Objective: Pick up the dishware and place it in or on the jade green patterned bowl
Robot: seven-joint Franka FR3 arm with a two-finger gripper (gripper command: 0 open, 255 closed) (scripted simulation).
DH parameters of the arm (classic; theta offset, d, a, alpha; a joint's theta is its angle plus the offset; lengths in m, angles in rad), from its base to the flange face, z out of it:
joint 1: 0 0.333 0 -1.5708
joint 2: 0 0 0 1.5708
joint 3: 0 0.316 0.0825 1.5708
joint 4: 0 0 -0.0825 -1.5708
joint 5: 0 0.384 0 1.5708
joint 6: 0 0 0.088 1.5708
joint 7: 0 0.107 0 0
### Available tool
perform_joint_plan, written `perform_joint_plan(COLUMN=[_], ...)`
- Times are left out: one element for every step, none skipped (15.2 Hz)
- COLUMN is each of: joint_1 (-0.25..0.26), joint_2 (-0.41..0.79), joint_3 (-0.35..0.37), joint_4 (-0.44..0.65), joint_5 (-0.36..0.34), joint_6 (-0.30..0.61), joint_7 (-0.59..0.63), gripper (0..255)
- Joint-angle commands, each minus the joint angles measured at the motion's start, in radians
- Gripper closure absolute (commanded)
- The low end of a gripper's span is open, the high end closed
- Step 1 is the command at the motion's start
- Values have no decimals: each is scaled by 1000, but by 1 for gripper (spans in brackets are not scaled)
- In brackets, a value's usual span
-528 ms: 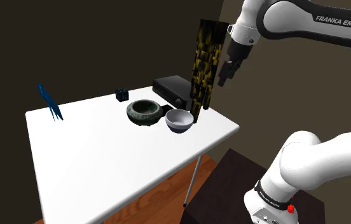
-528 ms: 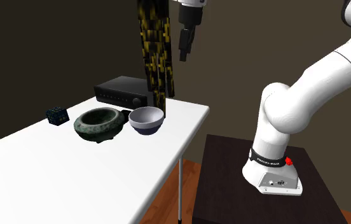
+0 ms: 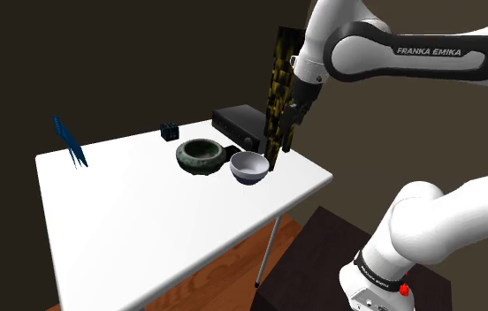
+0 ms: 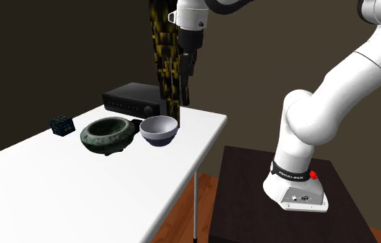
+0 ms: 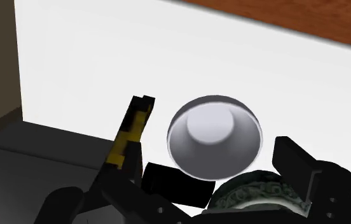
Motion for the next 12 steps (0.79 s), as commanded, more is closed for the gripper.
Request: perform_joint_plan(joint_1=[10, 14, 19, 24, 28, 32, 37, 41, 44, 48, 52, 55], joint_2=[51, 76, 101, 127, 154, 182, 210, 239, 269, 300, 331, 363], joint_3=[17, 25, 34, 42, 51, 60, 69, 77, 86, 95, 103, 112], joint_4=[-7, -12, -16, -18, -20, -20, -19, -17, -13, -9, -3, 3], joint_5=[8, 11, 14, 16, 18, 20, 21, 22, 22, 21, 19, 17], joint_6=[53, 78, 104, 129, 153, 178, 202, 225, 248, 271, 293, 315], joint_7=[16, 24, 32, 40, 48, 57, 65, 74, 82, 91, 100, 110], gripper=[0, 0, 0, 0, 0, 0, 0, 0, 0, 0, 0, 0])
